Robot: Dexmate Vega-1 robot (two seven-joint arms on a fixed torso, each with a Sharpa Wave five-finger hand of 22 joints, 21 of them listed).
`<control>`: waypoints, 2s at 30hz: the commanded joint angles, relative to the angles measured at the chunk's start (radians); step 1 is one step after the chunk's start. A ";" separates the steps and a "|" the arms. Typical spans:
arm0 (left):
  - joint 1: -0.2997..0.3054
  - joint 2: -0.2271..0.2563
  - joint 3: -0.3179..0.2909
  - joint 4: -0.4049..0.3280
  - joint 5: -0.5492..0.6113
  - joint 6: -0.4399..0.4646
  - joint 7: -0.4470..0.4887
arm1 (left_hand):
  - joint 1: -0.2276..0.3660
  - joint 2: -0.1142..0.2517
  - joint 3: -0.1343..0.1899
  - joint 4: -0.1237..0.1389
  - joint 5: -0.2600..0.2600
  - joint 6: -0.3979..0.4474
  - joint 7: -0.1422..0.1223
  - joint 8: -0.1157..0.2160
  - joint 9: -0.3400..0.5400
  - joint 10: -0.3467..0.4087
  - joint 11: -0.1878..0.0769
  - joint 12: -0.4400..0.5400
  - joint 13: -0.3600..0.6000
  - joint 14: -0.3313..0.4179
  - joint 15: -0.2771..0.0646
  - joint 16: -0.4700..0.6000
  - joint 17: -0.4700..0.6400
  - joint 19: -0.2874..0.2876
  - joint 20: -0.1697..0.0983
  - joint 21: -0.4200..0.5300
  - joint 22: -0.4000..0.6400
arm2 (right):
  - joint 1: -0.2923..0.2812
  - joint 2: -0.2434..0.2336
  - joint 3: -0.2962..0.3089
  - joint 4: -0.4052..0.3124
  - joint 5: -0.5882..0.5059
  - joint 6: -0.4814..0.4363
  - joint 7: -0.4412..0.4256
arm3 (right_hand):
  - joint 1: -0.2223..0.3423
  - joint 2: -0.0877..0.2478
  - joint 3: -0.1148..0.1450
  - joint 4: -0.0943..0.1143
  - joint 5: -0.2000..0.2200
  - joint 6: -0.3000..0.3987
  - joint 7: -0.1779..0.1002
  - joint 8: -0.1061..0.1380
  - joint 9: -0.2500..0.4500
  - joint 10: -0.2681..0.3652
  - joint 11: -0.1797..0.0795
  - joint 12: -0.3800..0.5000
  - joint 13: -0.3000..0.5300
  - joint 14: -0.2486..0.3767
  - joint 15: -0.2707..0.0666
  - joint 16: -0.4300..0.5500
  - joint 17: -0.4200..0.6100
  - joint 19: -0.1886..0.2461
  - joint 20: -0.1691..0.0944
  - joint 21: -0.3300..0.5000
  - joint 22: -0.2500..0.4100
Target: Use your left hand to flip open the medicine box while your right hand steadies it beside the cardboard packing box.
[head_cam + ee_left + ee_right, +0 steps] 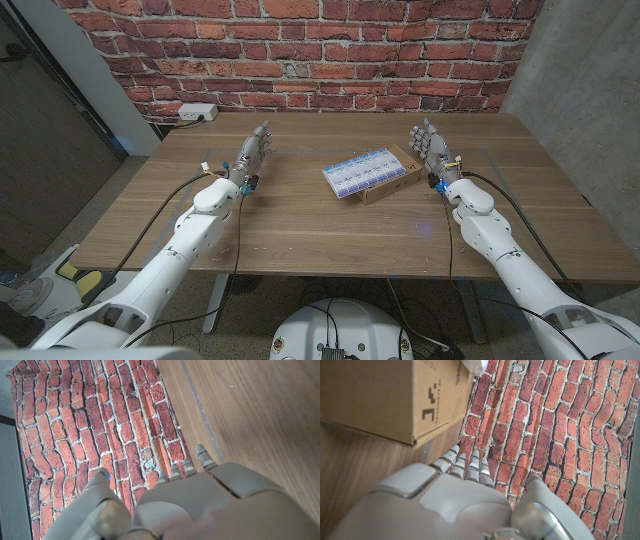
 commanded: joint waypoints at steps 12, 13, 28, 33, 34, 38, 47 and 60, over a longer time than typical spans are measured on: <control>-0.096 0.016 -0.028 0.028 0.101 0.192 -0.335 | 0.062 -0.048 -0.012 -0.050 -0.009 0.045 0.103 0.036 -0.002 0.112 0.040 0.025 0.001 0.119 -0.008 0.042 0.006 0.055 -0.045 -0.003 0.002 | -0.010 0.111 0.128 0.009 -0.122 -0.033 0.073 | 0.015 0.005 0.001 -0.011 0.003 0.012 0.000 0.007 0.001 0.006 0.009 0.008 0.002 0.001 0.014 0.007 0.004 0.005 0.007 0.003 0.006; -0.103 0.019 -0.024 0.032 0.108 0.194 -0.353 | 0.064 -0.048 -0.012 -0.052 -0.009 0.049 0.111 0.037 -0.002 0.113 0.040 0.024 0.001 0.119 -0.007 0.042 0.006 0.057 -0.047 -0.003 0.002 | -0.011 0.112 0.130 0.010 -0.123 -0.033 0.076 | 0.015 0.005 0.001 -0.012 0.003 0.012 0.001 0.007 0.001 0.006 0.009 0.008 0.002 0.001 0.014 0.007 0.004 0.005 0.007 0.003 0.006; -0.176 0.043 0.022 0.046 0.195 0.264 -0.515 | 0.085 -0.080 -0.041 -0.070 -0.007 0.166 0.149 0.062 -0.001 0.202 0.042 0.037 -0.002 0.198 -0.018 0.053 0.000 0.202 -0.113 0.013 -0.005 | -0.030 0.127 0.159 -0.006 -0.135 -0.034 0.084 | 0.018 0.005 0.000 -0.017 0.002 0.014 0.000 0.007 0.002 0.008 0.008 0.010 0.002 0.002 0.013 0.007 0.004 0.005 0.007 0.003 0.006; -0.201 0.043 0.030 0.068 0.200 0.286 -0.580 | 0.075 -0.087 -0.058 -0.066 -0.006 0.228 0.155 0.077 0.001 0.263 0.056 0.049 -0.003 0.258 -0.015 0.067 0.000 0.248 -0.086 0.010 -0.006 | -0.035 0.129 0.165 -0.012 -0.136 -0.034 0.087 | 0.019 0.006 -0.001 -0.018 0.001 0.015 0.000 0.007 0.002 0.008 0.007 0.010 0.002 0.002 0.012 0.008 0.004 0.005 0.007 0.003 0.006; -0.204 0.041 0.029 0.074 0.197 0.289 -0.592 | 0.073 -0.087 -0.063 -0.064 -0.005 0.251 0.164 0.083 0.002 0.284 0.057 0.054 -0.003 0.276 -0.013 0.071 0.000 0.275 -0.076 0.013 -0.006 | -0.037 0.130 0.166 -0.013 -0.137 -0.034 0.086 | 0.019 0.006 -0.001 -0.019 0.001 0.015 0.000 0.007 0.002 0.008 0.008 0.010 0.002 0.002 0.012 0.008 0.004 0.005 0.007 0.003 0.006; -0.217 0.034 0.029 0.093 0.200 0.288 -0.630 | 0.073 -0.083 -0.069 -0.062 -0.005 0.294 0.168 0.096 0.004 0.315 0.058 0.058 -0.003 0.309 -0.009 0.077 0.001 0.302 -0.065 0.011 -0.007 | -0.042 0.131 0.170 -0.019 -0.136 -0.035 0.088 | 0.020 0.006 -0.001 -0.020 0.001 0.015 0.000 0.008 0.002 0.009 0.009 0.011 0.002 0.002 0.012 0.008 0.004 0.006 0.007 0.003 0.006; -0.257 0.007 0.032 0.151 0.194 0.313 -0.730 | 0.122 -0.044 -0.049 -0.075 -0.024 0.369 0.206 0.112 0.010 0.411 0.072 0.070 -0.005 0.424 -0.005 0.100 -0.003 0.442 -0.044 0.025 -0.008 | -0.059 0.134 0.180 -0.030 -0.133 -0.028 0.091 | 0.020 0.006 -0.003 -0.022 0.001 0.015 0.001 0.007 0.002 0.008 0.008 0.011 0.002 0.003 0.011 0.008 0.004 0.007 0.007 0.003 0.007; -0.329 -0.053 0.048 0.277 0.218 0.360 -0.861 | 0.139 -0.061 -0.062 -0.084 -0.030 0.431 0.248 0.116 0.012 0.491 0.121 0.066 -0.009 0.518 0.012 0.102 -0.009 0.621 -0.054 0.034 -0.015 | -0.083 0.135 0.193 -0.046 -0.127 -0.024 0.091 | 0.021 0.006 -0.004 -0.024 0.000 0.015 0.001 0.007 0.002 0.009 0.008 0.011 0.002 0.003 0.010 0.008 0.004 0.007 0.007 0.003 0.007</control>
